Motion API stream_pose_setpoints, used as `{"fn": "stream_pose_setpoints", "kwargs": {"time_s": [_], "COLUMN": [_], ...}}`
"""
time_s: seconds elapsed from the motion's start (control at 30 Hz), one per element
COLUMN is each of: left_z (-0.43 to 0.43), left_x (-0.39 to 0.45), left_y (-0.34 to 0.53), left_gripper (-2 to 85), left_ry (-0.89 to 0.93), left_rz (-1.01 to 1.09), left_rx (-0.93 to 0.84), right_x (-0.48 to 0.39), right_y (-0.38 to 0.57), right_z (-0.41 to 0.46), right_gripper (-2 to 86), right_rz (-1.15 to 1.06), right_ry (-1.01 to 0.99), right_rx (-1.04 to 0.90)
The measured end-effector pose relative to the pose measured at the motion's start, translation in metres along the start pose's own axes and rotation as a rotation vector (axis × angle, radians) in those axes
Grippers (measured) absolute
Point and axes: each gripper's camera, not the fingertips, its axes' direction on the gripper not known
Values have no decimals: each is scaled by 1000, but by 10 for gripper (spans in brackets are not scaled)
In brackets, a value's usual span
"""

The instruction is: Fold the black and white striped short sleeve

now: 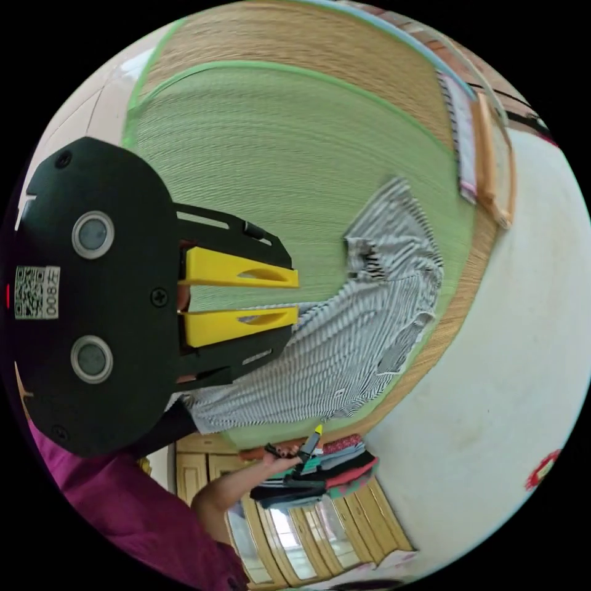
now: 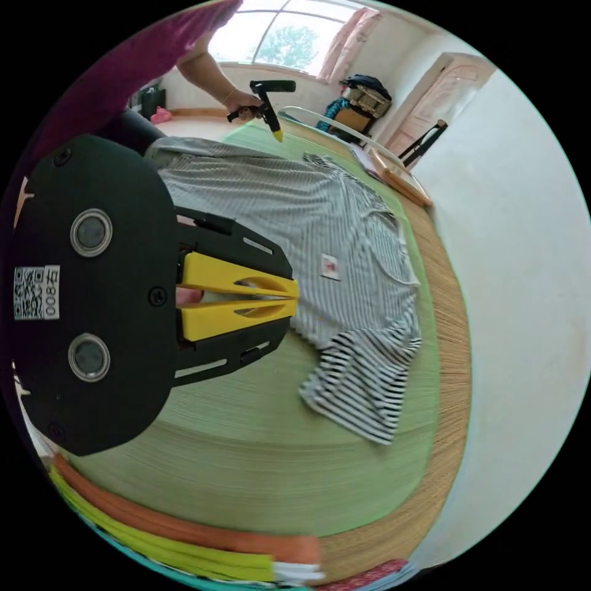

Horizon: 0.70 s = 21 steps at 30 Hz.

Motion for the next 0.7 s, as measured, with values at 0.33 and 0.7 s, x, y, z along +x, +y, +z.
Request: {"fn": "stream_pose_setpoints", "kwargs": {"time_s": [0.33, 0.7], "left_z": [18, 30], "left_x": [-22, -37], "left_y": [150, 207], "left_gripper": [86, 29], "left_ry": [148, 193], "left_rz": [-145, -169], "left_rx": [-147, -148], "right_x": [-40, -111], "right_y": [152, 157], "right_z": [-60, -89], "right_gripper": [59, 71], "right_rz": [169, -6], "right_ry": [-93, 30], "right_rx": [-174, -185]}}
